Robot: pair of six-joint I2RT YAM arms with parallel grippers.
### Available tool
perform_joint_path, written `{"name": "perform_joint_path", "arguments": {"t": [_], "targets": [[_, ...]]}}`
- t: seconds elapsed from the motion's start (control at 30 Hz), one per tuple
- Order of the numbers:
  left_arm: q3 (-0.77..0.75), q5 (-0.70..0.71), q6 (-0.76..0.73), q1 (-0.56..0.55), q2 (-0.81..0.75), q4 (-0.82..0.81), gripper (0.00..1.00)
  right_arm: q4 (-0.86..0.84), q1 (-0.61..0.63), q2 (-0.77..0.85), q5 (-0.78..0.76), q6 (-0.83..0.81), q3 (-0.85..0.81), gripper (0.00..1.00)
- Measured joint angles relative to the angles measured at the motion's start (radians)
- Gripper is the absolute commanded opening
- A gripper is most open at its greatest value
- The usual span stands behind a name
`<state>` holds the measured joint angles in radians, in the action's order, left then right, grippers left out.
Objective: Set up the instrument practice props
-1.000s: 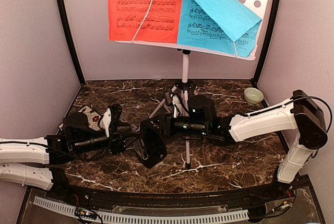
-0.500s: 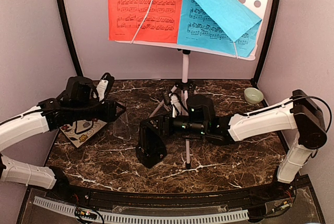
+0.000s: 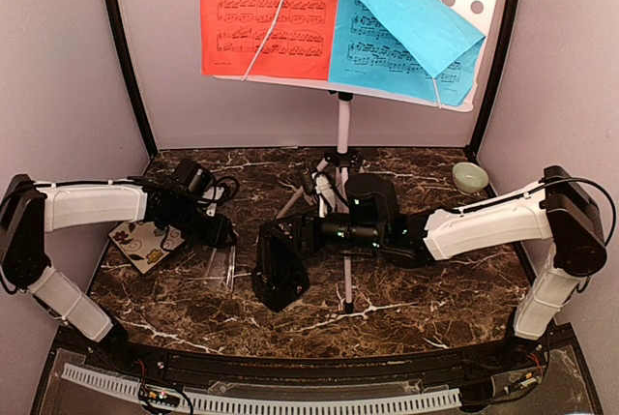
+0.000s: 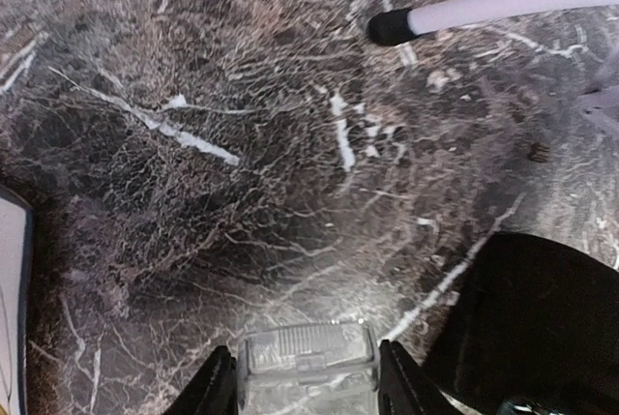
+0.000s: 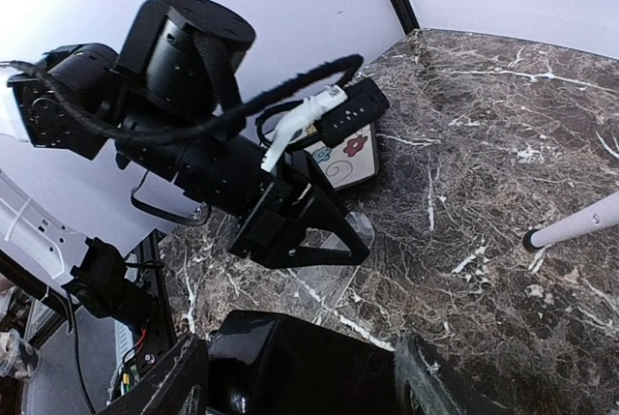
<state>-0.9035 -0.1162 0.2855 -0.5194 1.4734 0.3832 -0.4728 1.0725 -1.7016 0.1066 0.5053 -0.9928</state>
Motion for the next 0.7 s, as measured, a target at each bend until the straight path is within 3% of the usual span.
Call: {"name": "perform_joint_path", "arguments": {"t": [0.27, 0.43, 0.7], "targets": [[-0.051, 0.003, -0.013, 0.014, 0.165, -0.046, 0.19, 0.031, 0.0, 0.0, 0.001, -0.011, -0.024, 0.7], [-0.063, -0.002, -0.014, 0.02, 0.222, -0.072, 0.45, 0.047, 0.0, 0.002, 0.001, -0.018, -0.03, 0.75], [-0.046, -0.027, -0.013, 0.027, 0.169, -0.117, 0.7, 0.111, 0.002, 0.013, 0.005, -0.039, -0.052, 0.8]]}}
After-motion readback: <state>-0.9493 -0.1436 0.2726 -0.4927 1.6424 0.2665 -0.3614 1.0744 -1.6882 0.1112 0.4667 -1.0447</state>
